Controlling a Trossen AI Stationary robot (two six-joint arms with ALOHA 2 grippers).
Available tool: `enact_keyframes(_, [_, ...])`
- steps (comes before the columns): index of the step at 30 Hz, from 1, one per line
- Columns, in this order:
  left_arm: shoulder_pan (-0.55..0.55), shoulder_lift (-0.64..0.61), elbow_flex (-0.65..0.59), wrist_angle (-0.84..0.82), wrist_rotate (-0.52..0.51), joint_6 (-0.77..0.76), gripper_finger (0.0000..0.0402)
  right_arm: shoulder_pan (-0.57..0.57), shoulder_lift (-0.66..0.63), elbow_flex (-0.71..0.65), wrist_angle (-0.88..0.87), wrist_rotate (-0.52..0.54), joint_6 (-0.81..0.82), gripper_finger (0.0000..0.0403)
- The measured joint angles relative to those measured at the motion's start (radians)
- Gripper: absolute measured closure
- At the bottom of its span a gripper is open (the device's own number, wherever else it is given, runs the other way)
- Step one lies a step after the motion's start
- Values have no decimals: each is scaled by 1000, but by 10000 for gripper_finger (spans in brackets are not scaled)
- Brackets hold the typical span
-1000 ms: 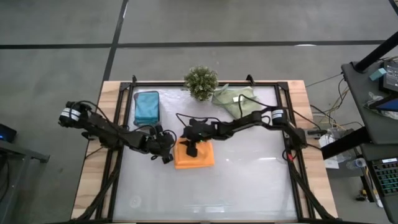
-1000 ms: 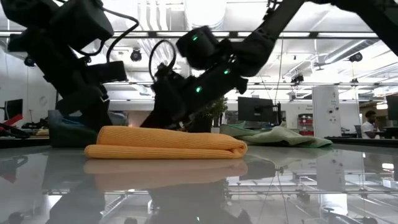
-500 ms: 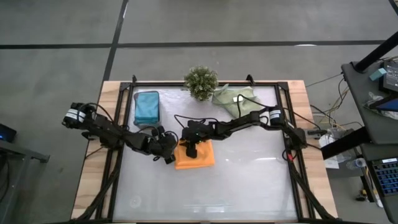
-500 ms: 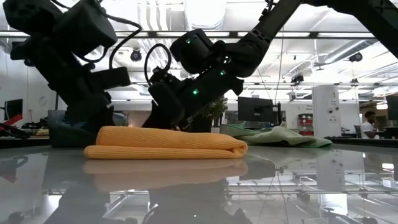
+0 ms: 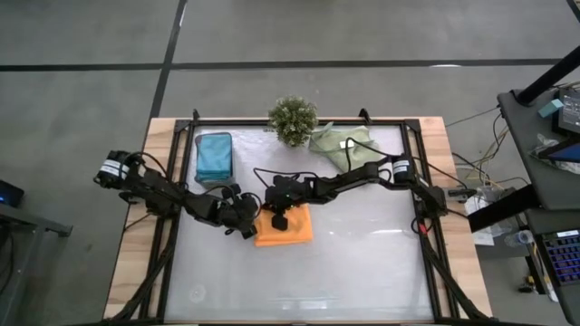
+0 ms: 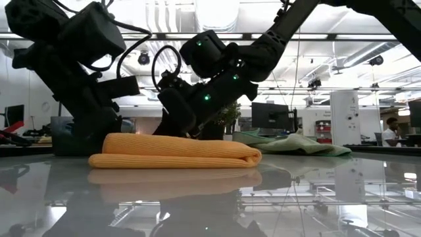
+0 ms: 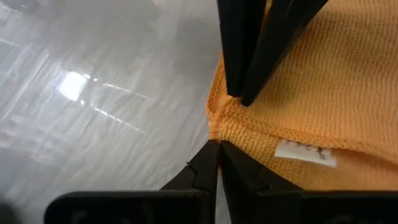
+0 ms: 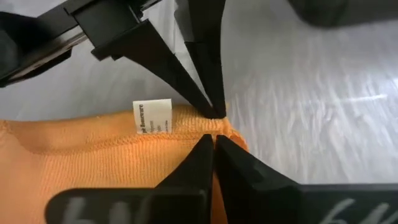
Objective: Fold microfiber towels
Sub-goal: Fold the orange microfiber cloth
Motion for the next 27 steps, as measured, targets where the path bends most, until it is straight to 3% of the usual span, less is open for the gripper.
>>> enact_keyframes(17, [0,-3,-3,-6,-7,2,395,23,-38,-1,96,9,-39,394])
enact_keyframes(27, [1,-43,-6,-25,8,11,395,23,5,-1,189,81,-45,394])
